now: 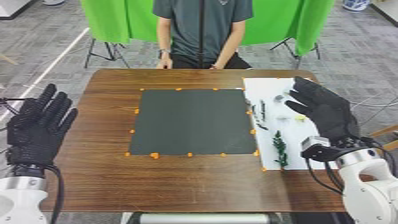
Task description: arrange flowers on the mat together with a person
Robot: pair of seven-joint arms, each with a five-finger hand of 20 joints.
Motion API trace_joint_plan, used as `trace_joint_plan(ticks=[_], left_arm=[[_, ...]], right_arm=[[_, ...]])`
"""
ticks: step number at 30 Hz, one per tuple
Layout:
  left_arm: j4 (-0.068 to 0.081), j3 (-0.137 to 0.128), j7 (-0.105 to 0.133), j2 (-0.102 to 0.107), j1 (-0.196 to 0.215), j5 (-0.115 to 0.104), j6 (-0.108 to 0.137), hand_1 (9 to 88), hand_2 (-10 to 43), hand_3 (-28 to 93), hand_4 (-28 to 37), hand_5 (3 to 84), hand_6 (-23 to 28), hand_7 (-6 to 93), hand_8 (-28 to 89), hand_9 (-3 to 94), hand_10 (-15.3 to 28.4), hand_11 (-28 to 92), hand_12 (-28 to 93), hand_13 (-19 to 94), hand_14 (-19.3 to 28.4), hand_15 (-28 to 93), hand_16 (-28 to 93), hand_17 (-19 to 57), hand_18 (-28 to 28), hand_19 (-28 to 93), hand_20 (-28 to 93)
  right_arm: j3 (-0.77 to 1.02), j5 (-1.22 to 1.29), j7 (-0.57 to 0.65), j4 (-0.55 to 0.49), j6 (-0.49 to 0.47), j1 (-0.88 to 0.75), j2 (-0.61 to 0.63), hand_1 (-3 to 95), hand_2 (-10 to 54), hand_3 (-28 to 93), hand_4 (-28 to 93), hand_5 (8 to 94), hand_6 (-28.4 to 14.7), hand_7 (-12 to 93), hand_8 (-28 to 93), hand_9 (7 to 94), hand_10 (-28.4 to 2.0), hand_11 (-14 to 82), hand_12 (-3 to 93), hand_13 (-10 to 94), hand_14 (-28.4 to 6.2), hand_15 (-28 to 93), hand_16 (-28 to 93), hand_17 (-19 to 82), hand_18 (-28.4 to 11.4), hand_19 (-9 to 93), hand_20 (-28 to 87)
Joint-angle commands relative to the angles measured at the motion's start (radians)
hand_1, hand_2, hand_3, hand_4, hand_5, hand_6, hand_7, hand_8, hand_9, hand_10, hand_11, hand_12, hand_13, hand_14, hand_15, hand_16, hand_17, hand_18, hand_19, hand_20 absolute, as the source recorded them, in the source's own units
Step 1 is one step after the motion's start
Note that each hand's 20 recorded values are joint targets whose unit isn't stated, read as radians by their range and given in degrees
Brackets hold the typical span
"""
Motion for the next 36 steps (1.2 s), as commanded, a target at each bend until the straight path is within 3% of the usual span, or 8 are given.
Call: trace_joint_plan(ticks=[1, 18, 29, 36], left_arm=[[0.008, -0.001, -0.005, -0.004, 0.007, -0.01, -0.015, 26.2, 12.2, 69, -28.3, 35.4, 4.6, 3.6, -9, 27.7, 10.7, 6, 5, 18, 6.9, 3, -3, -2.3, 8.7, 15, 10], [-0.003, -0.016, 0.003, -0.011, 0.029, -0.017, -0.017, 26.2, 12.2, 69, -28.3, 35.5, 4.6, 3.6, -9, 27.8, 10.7, 7, 5, 18, 6.9, 3, -3, -2.3, 9.0, 15, 10], [-0.001, -0.016, -0.001, -0.013, 0.025, -0.016, -0.018, 26.1, 12.2, 69, -28.3, 35.5, 4.5, 3.6, -9, 27.9, 10.7, 7, 5, 18, 7.0, 3, -3, -2.4, 9.2, 16, 11], [-0.003, -0.018, 0.001, -0.015, 0.029, -0.028, -0.022, 26.3, 12.3, 68, -28.3, 35.5, 4.6, 3.5, -8, 27.9, 10.7, 7, 5, 19, 7.0, 3, -3, -2.6, 9.4, 16, 11]], right_arm=[[0.005, -0.001, -0.003, -0.01, 0.001, -0.014, 0.001, 14.6, 13.1, 81, -25, 39.2, -5.0, 11, -10, 28.6, -14.8, 5.6, 6.6, 24, -12.0, 8, 4, 6, -15.8, 31, 5], [0.013, 0.004, 0.003, -0.015, -0.01, -0.022, -0.009, 14.7, 13.2, 81, -25, 39.0, -5.0, 11, -10, 28.7, -14.8, 5.5, 6.6, 25, -12.3, 8, 5, 6, -16.2, 31, 5], [0.01, 0.008, 0.009, -0.016, -0.011, -0.022, -0.008, 14.6, 13.2, 81, -25, 39.1, -5.0, 11, -10, 28.7, -14.7, 5.6, 6.6, 25, -12.4, 8, 5, 6, -16.5, 31, 5], [0.009, 0.01, 0.011, -0.017, -0.005, -0.024, -0.004, 14.6, 13.3, 81, -25, 39.2, -5.0, 11, -10, 29.0, -14.6, 5.7, 6.6, 25, -12.4, 8, 6, 6, -16.6, 32, 6]])
